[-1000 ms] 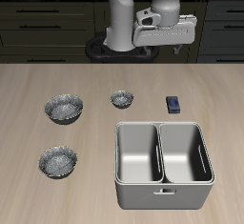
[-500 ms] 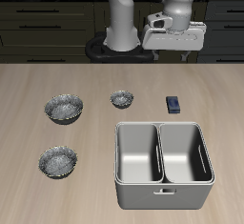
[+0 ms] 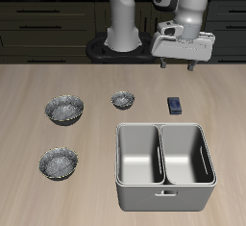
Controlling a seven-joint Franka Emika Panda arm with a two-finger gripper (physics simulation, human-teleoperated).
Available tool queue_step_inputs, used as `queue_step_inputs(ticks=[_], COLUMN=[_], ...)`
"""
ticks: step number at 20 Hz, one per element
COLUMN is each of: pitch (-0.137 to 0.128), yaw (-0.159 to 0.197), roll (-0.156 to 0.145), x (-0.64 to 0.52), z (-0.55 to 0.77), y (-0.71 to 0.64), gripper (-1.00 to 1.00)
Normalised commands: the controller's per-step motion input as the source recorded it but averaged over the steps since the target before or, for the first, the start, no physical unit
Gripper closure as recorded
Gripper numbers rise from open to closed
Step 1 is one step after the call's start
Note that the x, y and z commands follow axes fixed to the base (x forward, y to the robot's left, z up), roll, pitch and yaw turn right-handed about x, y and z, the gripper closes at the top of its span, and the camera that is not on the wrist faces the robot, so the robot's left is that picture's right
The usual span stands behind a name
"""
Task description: Place the cream cheese in the largest bowl
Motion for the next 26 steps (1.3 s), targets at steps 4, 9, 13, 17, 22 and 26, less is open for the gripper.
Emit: queue_step_inputs(ticks=[4, 9, 13, 17, 22, 26], pitch=[-0.031, 0.052, -0.001, -0.009, 0.046, 0.029], yaw=[-0.009, -0.033, -0.003, 0.0, 0.012, 0.011], roll=[-0.036, 0.015, -0.03, -0.007, -0.005, 0.008], x=[-0.01, 0.01, -0.03, -0.09, 0.04, -0.01], z=[-0.15, -0.34, -0.21, -0.14, -0.29, -0.23], y=[0.06, 0.07, 0.06, 0.13, 0.08, 0.04], gripper=[-1.0, -1.0, -1.0, -1.0, -1.0, -1.0])
